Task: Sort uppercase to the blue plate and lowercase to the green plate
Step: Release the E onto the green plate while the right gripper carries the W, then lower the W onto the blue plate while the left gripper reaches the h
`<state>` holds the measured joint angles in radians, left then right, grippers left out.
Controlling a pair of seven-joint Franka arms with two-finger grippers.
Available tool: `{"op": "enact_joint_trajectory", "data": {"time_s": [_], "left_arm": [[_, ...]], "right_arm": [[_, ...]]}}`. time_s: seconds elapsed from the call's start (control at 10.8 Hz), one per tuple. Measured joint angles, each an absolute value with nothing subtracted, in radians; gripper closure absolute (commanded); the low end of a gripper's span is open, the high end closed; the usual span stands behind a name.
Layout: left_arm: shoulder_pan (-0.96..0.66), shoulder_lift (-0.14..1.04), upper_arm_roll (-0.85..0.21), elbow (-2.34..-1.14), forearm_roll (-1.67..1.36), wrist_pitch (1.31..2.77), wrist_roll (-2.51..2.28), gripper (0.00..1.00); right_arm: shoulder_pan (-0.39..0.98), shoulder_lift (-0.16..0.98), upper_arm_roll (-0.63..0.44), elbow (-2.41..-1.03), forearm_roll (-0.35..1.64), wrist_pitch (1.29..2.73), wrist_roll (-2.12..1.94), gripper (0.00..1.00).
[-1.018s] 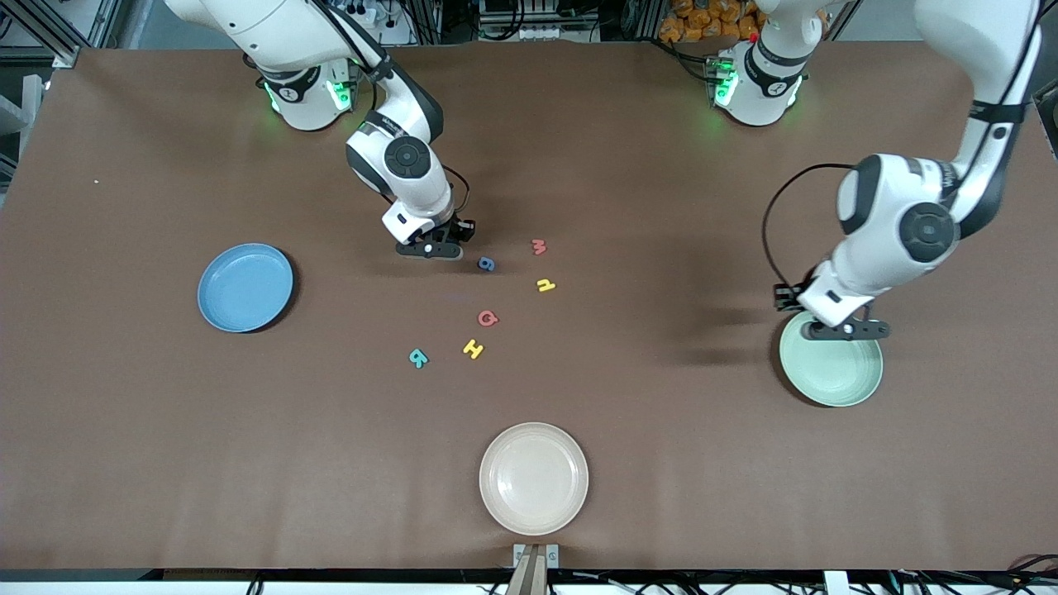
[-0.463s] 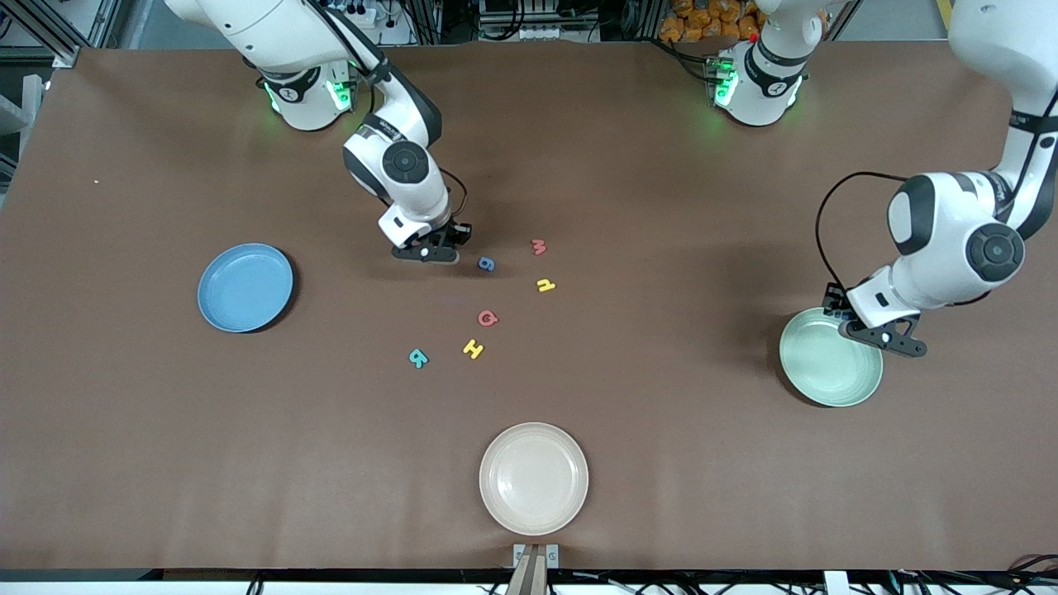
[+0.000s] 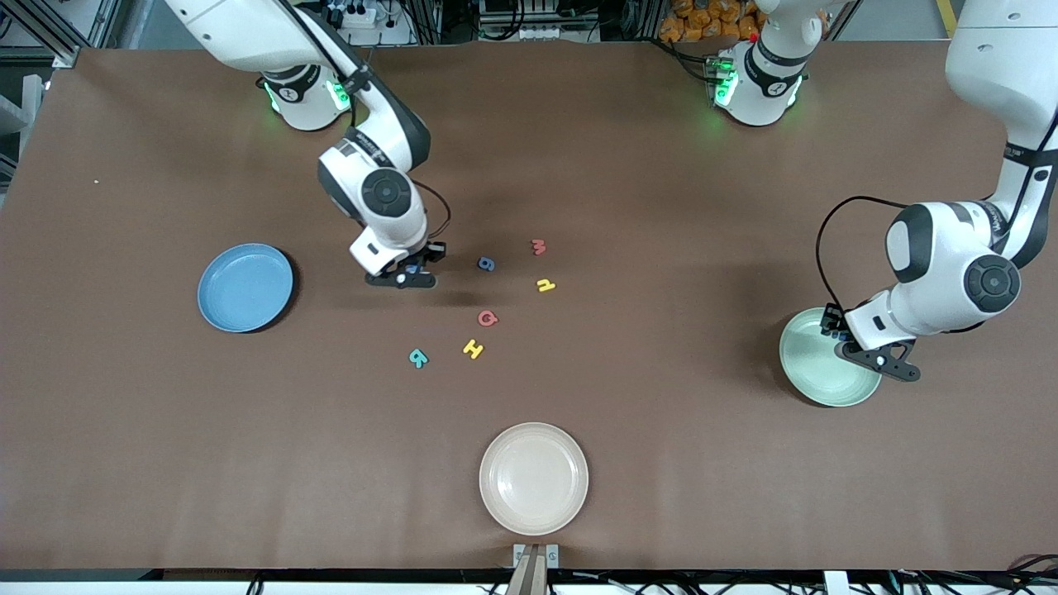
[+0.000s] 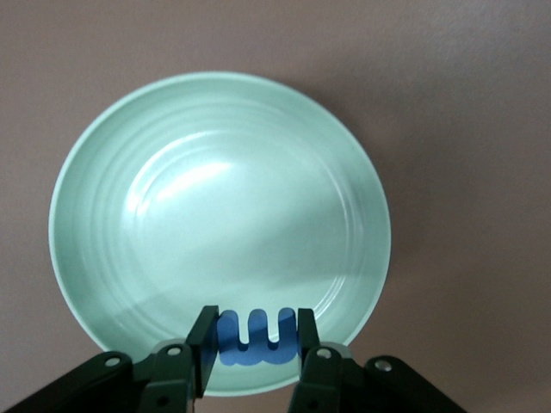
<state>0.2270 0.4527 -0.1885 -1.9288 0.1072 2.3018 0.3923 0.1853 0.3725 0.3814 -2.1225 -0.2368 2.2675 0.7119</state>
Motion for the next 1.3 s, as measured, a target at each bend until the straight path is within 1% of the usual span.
{"op": "enact_joint_trajectory", "data": {"time_s": [0.09, 0.37, 0.56, 0.83, 1.02, 1.11, 1.3], "left_arm": [[0.223, 0.455, -0.188, -1.919, 0.107, 2.302, 0.392, 0.0], [0.219, 0.455, -0.187, -1.908, 0.107, 2.302, 0.388, 0.0], [0.19, 0.433, -0.188, -1.896, 0.107, 2.28, 0.324, 0.0], [0.045, 0.354, -0.19, -1.878, 0.105, 2.169, 0.087, 0.0], [-0.065, 0.33, -0.19, -1.854, 0.103, 2.122, -0.081, 0.0], [-0.112, 0.33, -0.19, -1.847, 0.103, 2.115, -0.162, 0.0], [-0.201, 0.336, -0.176, -1.846, 0.102, 2.114, -0.314, 0.0]], "right_arm": [[0.164, 0.367, 0.37, -2.105, -0.237, 2.243, 0.646, 0.79], [0.146, 0.363, 0.229, -2.068, -0.237, 2.223, 0.361, 0.78], [0.143, 0.363, 0.126, -2.055, -0.237, 2.223, 0.181, 0.78], [0.14, 0.363, -0.009, -2.05, -0.236, 2.212, -0.064, 0.79], [0.128, 0.363, -0.083, -2.052, -0.215, 2.204, -0.198, 0.78], [0.117, 0.363, -0.108, -2.058, -0.203, 2.198, -0.247, 0.78], [0.092, 0.365, -0.123, -2.092, -0.175, 2.193, -0.285, 0.78]]}}
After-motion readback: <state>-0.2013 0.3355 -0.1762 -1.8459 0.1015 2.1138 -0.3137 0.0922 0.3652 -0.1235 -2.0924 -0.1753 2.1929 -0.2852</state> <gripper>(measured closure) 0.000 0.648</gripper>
